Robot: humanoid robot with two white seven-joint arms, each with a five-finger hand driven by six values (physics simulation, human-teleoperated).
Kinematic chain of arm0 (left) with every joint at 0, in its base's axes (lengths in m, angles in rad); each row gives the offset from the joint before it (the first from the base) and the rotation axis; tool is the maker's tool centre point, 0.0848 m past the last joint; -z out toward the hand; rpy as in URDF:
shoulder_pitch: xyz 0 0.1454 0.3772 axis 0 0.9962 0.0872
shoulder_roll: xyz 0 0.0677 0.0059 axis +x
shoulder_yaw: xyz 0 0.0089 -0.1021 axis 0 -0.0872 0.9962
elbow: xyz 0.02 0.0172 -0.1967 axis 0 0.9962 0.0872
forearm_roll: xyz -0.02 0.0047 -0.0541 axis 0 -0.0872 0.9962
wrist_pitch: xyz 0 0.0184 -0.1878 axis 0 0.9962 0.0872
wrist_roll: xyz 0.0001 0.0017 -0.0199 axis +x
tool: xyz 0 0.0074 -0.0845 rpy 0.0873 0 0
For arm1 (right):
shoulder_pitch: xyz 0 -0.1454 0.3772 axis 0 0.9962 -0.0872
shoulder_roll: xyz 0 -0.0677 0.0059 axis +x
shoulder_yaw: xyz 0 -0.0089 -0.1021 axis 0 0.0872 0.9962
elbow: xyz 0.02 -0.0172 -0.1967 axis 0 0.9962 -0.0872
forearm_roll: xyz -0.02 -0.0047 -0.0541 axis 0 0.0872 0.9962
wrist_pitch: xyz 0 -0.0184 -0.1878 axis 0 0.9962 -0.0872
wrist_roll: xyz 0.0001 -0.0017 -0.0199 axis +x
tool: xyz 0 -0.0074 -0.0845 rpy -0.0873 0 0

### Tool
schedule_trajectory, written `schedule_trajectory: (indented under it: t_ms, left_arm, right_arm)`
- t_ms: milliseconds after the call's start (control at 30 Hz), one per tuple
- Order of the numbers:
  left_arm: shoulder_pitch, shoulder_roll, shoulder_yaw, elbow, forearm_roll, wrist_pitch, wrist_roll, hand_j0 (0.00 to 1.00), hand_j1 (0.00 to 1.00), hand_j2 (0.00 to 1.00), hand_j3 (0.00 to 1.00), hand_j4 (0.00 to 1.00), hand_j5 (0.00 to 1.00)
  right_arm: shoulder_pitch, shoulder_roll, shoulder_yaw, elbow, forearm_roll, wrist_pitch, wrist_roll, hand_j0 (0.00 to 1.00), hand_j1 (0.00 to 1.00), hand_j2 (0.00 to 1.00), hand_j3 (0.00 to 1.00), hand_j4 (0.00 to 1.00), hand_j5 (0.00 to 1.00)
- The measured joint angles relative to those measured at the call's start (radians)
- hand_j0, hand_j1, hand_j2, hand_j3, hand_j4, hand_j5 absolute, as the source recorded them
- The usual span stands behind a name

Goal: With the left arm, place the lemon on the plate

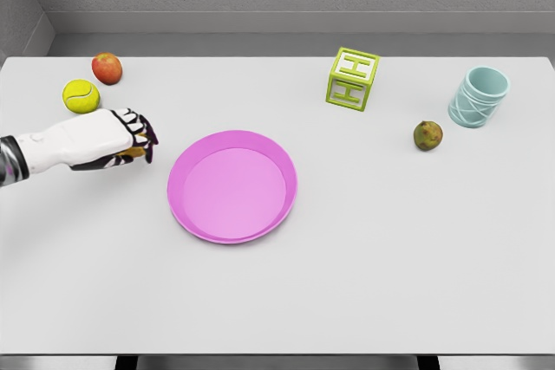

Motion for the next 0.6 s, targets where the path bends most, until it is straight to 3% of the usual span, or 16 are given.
schedule_trajectory:
  t_ms: [600]
  left_arm:
    - [0.011,-0.009,-0.004,-0.153,-0.003,0.000,-0.035,0.47,0.47,0.47,0.47,0.47,0.47]
  right_arm:
    - [0.000,0.000,0.000,0.000,0.000,0.000,0.000,1.00,1.00,1.00,1.00,1.00,1.00]
